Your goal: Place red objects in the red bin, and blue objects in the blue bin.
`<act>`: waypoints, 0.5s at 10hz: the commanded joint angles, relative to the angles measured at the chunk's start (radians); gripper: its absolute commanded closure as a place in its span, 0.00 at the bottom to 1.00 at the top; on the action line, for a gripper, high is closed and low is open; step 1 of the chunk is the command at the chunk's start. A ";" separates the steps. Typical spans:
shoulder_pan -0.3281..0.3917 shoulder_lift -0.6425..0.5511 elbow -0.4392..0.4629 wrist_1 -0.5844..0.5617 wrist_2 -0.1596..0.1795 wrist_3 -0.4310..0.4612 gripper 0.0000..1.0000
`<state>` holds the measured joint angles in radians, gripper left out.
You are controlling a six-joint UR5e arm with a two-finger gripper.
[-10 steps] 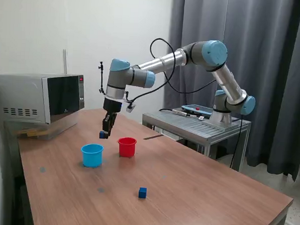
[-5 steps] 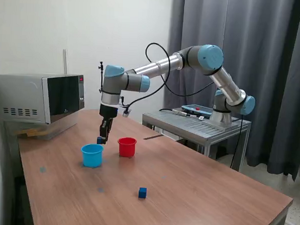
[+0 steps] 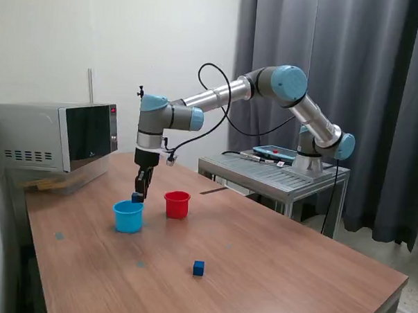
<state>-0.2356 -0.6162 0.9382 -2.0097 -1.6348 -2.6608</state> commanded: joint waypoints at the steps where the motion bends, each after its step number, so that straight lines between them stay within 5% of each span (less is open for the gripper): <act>1: -0.005 0.000 -0.004 0.000 0.001 -0.027 1.00; 5: -0.005 0.001 -0.010 -0.001 0.010 -0.039 1.00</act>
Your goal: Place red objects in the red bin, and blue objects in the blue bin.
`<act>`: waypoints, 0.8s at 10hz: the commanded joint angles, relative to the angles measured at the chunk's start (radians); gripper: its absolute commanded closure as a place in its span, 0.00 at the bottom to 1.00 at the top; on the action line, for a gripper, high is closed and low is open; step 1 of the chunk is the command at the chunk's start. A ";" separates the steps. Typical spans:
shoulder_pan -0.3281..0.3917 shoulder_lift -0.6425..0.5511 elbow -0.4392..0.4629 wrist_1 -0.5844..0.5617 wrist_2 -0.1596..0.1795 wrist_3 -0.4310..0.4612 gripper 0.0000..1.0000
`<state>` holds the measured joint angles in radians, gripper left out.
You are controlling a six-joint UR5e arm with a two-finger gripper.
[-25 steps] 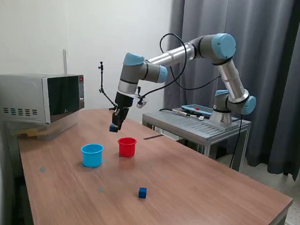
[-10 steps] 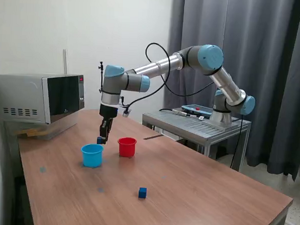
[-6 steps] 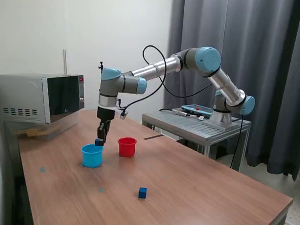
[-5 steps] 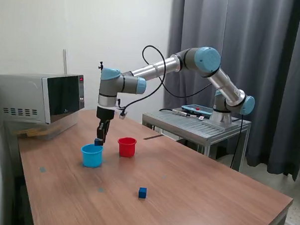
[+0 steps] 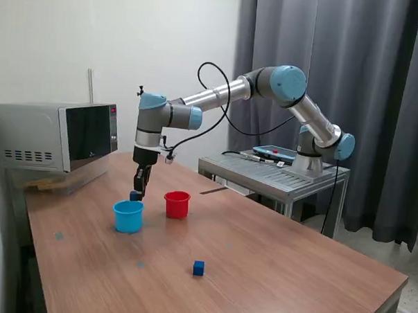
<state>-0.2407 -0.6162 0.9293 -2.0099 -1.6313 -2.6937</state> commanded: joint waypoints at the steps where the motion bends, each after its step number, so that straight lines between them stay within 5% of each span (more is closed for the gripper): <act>1: 0.000 0.003 -0.006 0.000 0.007 -0.006 1.00; 8: 0.000 0.003 -0.010 -0.001 0.007 -0.020 1.00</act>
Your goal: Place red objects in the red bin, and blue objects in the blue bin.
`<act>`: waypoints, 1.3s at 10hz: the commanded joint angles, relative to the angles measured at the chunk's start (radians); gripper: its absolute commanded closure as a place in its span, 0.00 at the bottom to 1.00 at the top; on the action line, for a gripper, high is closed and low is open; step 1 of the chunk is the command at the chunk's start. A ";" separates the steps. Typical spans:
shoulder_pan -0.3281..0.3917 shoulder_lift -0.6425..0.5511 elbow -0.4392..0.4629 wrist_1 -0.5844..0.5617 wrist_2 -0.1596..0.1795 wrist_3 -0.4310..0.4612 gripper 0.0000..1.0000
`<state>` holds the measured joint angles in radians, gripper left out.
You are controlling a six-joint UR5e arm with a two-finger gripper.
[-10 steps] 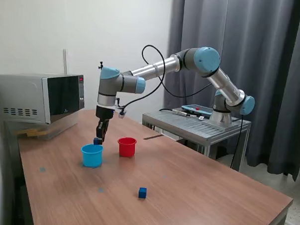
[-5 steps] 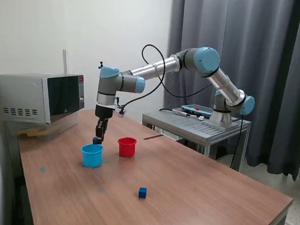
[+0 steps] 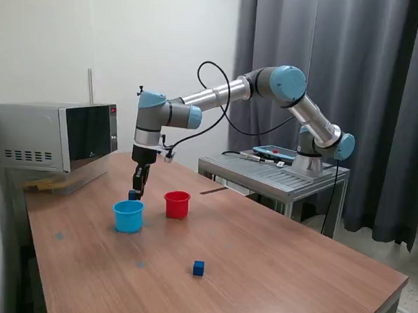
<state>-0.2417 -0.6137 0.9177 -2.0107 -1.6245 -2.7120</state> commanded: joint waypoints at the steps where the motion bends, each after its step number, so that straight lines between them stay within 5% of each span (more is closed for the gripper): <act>1: 0.001 0.000 0.001 0.000 0.000 -0.002 1.00; 2: 0.001 0.000 0.001 0.000 0.000 -0.002 1.00; 3: 0.001 0.000 0.001 0.000 0.000 -0.002 0.00; 10: 0.012 0.000 0.004 -0.003 0.000 -0.017 0.00; 12: 0.041 -0.008 0.001 -0.002 0.000 -0.119 0.00; 13: 0.127 -0.024 0.003 0.001 0.002 -0.212 0.00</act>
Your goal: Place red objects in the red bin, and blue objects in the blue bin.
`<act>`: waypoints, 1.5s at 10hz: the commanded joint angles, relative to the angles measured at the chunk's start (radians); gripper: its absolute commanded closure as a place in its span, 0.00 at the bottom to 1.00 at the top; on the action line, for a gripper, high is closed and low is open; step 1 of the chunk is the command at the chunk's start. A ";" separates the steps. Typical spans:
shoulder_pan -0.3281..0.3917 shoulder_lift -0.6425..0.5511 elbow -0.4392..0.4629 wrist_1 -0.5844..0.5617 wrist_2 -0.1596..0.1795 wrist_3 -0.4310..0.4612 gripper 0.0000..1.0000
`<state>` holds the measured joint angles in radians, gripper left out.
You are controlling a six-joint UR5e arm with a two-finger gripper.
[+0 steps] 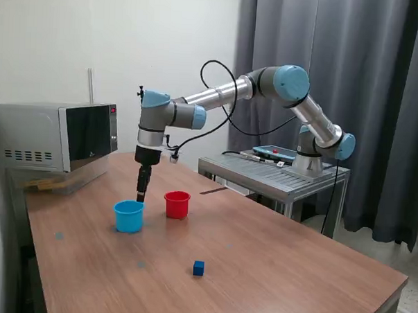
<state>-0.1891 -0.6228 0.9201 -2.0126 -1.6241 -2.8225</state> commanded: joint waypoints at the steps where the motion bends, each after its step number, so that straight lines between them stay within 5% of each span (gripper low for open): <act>1: 0.121 -0.049 0.000 0.003 0.001 -0.112 0.00; 3: 0.192 -0.104 -0.001 0.043 -0.002 -0.083 0.00; 5: 0.244 -0.141 0.020 0.124 -0.005 0.147 0.00; 7: 0.316 -0.146 0.023 0.126 -0.005 0.221 0.00; 13: 0.428 -0.176 0.069 0.163 -0.010 0.794 0.00; 15: 0.428 -0.149 0.078 0.163 -0.008 0.805 0.00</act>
<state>0.2358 -0.7905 0.9872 -1.8534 -1.6339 -2.0545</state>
